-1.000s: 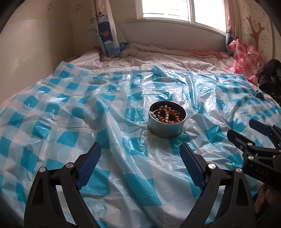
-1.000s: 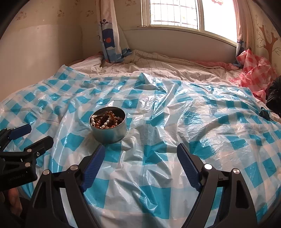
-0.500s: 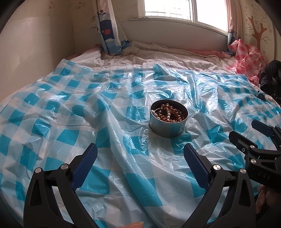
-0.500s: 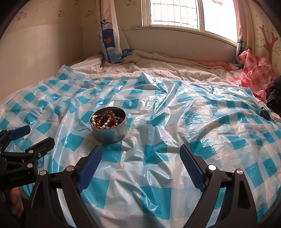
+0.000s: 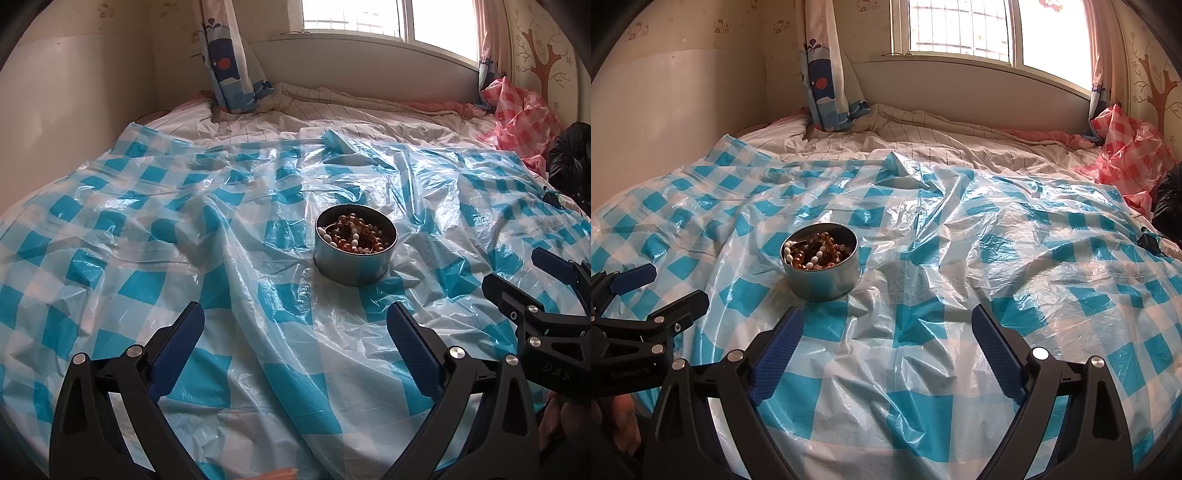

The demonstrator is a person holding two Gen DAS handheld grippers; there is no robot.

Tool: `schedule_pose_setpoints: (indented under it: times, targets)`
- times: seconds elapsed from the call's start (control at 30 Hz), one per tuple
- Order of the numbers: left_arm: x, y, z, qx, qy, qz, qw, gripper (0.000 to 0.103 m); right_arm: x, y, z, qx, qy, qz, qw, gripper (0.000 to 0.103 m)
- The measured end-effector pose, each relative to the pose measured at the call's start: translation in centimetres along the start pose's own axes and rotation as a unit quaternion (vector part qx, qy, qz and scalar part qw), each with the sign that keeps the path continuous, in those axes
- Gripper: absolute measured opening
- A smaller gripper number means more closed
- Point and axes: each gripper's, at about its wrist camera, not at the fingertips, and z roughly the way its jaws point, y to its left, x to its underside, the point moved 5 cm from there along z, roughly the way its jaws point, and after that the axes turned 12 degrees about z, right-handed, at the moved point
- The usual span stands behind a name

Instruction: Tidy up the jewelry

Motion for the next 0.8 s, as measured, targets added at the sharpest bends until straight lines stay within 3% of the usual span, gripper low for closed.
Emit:
schedule_pose_setpoints:
  times: [0.23,0.4,0.67,0.8]
  targets:
    - [0.0,-0.5,0.7,0.005,0.015,0.005,0.9999,0.095,0.0,0.0,0.0,0.000,0.000,0.000,1.000,0.089]
    - [0.2,-0.5,0.9,0.038,0.013,-0.004,0.9992,0.095,0.0,0.0,0.0,0.001,0.001,0.000,1.000,0.089]
    - [0.9,1.2,2.1,0.038,0.049,-0.052,0.9967,0.095,0.0,-0.2,0.1,-0.002,-0.003,0.010,1.000,0.089]
    - [1.1,2.3,1.6,0.025,0.041,-0.074,0.9961,0.095,-0.1,-0.4,-0.3,-0.003,-0.014,0.011,1.000,0.093]
